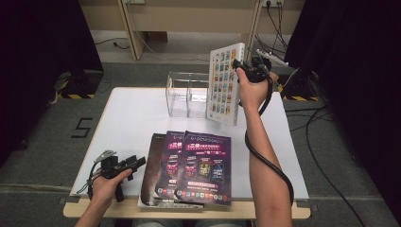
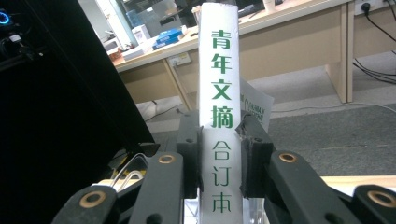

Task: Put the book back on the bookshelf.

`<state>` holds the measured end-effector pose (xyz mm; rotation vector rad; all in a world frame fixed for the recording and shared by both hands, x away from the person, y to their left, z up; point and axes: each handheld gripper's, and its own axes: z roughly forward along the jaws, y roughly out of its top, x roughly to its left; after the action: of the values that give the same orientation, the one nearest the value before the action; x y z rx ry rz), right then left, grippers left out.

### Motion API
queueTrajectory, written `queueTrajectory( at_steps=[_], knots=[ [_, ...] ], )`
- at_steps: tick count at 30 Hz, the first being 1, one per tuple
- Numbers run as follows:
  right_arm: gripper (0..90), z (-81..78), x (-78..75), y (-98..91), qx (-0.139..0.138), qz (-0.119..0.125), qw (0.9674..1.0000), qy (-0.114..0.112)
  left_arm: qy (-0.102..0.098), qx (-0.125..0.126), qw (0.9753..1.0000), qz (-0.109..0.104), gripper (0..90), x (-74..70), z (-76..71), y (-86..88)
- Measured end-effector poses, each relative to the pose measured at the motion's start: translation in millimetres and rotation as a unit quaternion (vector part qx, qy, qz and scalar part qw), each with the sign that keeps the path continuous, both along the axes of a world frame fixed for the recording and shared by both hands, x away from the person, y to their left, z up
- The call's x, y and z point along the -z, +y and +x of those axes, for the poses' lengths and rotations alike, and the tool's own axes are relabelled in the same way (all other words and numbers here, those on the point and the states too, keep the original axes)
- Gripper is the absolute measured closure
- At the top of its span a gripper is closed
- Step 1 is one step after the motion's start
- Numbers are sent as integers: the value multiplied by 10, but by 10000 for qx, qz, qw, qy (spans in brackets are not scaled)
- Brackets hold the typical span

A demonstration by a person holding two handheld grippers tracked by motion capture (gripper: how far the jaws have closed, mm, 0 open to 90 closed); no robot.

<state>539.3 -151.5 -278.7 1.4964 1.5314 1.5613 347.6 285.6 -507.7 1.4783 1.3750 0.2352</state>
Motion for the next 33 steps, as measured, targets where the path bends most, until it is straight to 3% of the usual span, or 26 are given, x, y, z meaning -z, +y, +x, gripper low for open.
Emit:
queueTrajectory(
  at_steps=[15,33],
  knots=[
    [740,214,11,53,203,-27,9997,-100,19,21,10000,19,432,10,3,0],
    [740,320,189,115,280,-203,9994,-79,35,19,10000,2,432,25,6,1]
  ],
)
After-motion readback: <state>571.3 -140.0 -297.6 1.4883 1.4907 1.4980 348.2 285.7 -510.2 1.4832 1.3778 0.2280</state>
